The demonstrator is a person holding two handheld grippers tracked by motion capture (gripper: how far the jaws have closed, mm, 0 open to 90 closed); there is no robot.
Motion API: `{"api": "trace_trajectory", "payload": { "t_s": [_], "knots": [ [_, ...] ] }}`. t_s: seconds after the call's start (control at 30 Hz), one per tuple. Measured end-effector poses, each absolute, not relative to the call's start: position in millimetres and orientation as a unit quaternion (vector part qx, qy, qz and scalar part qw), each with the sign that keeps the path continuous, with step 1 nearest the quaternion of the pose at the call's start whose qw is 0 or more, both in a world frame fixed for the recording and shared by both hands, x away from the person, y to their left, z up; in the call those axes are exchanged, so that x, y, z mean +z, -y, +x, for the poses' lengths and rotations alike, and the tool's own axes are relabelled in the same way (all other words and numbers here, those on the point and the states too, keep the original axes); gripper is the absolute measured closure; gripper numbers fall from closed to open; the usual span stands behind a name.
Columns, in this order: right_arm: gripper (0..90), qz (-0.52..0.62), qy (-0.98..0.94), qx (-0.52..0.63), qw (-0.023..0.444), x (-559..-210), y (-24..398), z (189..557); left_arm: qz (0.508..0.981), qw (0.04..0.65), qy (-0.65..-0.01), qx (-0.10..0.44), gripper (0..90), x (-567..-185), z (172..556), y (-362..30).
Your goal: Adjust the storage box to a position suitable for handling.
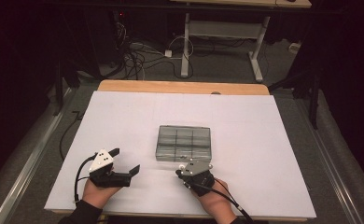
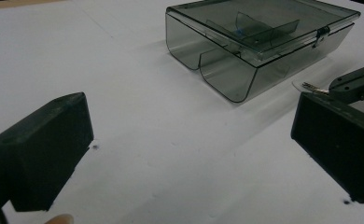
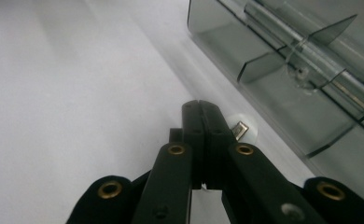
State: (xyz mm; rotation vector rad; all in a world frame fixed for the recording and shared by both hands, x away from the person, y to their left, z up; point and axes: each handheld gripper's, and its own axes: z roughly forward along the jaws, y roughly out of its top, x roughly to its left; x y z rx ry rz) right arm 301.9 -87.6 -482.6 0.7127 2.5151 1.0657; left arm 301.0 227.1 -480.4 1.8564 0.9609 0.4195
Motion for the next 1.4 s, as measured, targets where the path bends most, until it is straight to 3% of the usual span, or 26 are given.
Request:
{"api": "trace_trajectory", "payload": {
  "t_s": [0.53, 0.73, 0.83, 1.0, 1.4],
  "knots": [
    [90.0, 0.276, -0.860, 0.397, 0.163, -475.3, 109.2, 296.3, 0.764, 0.482, -0.393, 0.170, 0.0, -480.9, 301.9, -224.7],
    [73.8, 0.291, -0.859, 0.394, 0.150, -480.4, 104.2, 299.0, 0.765, 0.482, -0.393, 0.169, 0.0, -481.0, 301.8, -224.7],
    [74.0, 0.299, -0.861, 0.385, 0.145, -482.8, 103.3, 302.2, 0.765, 0.482, -0.393, 0.170, 0.0, -481.0, 301.8, -224.9],
    [83.1, 0.304, -0.864, 0.376, 0.141, -483.5, 103.9, 303.6, 0.764, 0.482, -0.393, 0.170, 0.0, -481.0, 301.8, -225.1],
    [83.7, 0.308, -0.865, 0.371, 0.141, -481.7, 126.7, 297.6, 0.763, 0.483, -0.394, 0.171, 0.0, -480.4, 301.7, -226.7]
  ]
}}
